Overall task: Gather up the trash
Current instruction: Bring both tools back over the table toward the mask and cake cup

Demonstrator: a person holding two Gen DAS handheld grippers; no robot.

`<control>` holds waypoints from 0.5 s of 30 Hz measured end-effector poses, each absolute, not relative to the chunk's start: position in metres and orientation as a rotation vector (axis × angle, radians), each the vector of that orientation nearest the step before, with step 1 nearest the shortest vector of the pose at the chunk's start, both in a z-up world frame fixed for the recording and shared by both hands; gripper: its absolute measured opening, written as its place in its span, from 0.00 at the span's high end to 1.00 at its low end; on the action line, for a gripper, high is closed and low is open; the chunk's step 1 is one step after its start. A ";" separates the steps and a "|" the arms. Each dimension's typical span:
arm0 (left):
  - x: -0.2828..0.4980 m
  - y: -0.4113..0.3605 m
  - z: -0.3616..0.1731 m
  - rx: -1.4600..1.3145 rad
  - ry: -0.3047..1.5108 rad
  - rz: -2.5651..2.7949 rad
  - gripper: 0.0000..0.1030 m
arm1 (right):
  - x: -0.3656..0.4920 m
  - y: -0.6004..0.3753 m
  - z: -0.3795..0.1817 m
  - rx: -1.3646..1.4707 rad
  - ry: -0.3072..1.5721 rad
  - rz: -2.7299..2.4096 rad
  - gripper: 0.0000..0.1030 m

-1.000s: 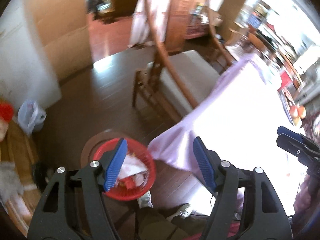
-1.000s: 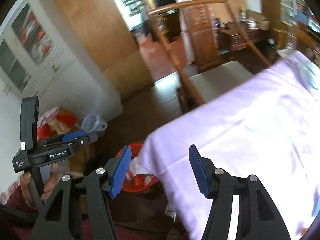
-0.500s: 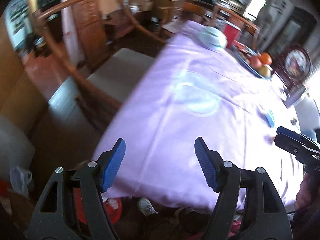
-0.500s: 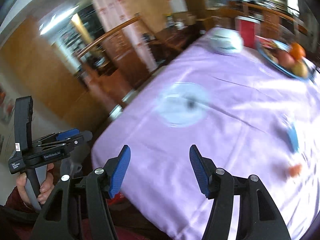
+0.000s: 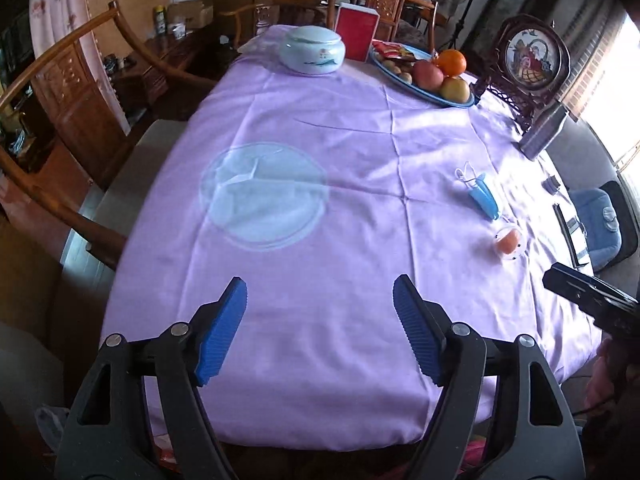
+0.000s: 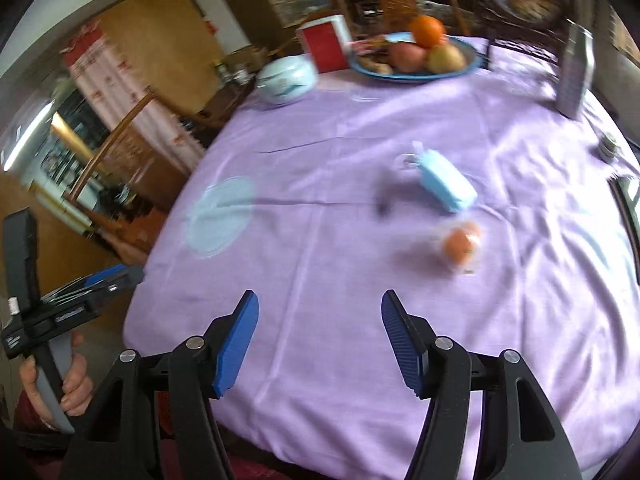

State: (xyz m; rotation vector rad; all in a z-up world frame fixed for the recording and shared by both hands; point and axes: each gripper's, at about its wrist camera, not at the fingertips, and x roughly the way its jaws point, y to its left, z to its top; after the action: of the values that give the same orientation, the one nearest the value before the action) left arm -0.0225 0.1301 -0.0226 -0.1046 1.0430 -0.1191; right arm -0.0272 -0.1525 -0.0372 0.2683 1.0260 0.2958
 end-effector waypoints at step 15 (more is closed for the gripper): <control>-0.032 0.095 -0.026 -0.092 1.097 0.023 0.27 | 0.025 -0.231 -0.099 0.249 1.106 0.235 0.39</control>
State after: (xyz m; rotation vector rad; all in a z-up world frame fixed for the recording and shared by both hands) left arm -0.0316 0.0947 -0.0257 -0.0917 1.0970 0.0226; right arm 0.0251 -0.2314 -0.0994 0.2491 1.1065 0.2353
